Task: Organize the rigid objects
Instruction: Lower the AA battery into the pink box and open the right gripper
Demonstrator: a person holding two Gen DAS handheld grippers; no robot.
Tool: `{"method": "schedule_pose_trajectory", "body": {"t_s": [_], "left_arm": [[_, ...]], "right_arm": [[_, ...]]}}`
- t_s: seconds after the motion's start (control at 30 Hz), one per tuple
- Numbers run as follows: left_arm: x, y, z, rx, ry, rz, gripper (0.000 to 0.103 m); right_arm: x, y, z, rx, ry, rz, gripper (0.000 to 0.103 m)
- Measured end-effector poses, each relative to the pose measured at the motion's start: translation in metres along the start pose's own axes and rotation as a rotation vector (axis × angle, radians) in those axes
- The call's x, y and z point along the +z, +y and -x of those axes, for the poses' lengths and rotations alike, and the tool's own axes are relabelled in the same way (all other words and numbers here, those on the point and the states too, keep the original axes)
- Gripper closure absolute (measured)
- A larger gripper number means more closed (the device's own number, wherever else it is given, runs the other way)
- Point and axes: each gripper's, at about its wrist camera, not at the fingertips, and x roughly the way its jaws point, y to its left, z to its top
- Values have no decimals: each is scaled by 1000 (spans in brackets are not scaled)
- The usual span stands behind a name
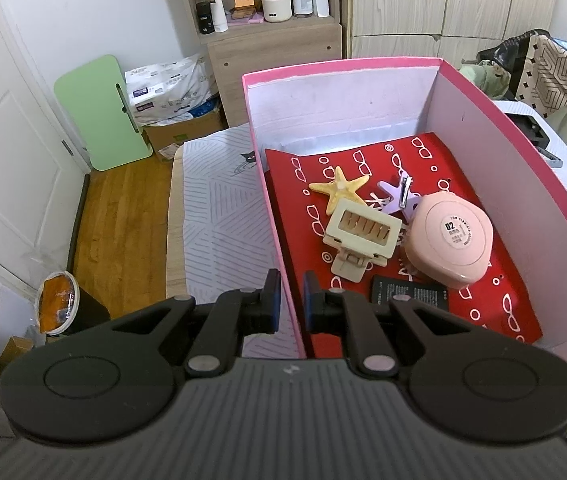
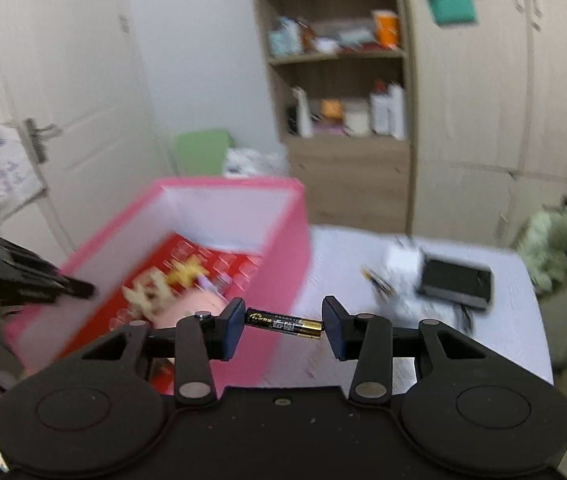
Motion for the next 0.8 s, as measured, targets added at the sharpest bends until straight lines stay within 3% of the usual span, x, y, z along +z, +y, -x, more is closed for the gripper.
{"method": "schedule_pose_trajectory", "body": {"t_s": [0.2, 0.57, 0.8], "left_arm": [[-2, 5, 0, -21, -8, 16, 93], [-4, 12, 0, -59, -25, 55, 93], [-3, 14, -1, -74, -25, 60, 93]], "right_arm": [[28, 30, -23, 115, 13, 124, 55], [30, 94, -103, 295, 260, 388, 55], [26, 117, -127, 270, 367, 518, 55]]}}
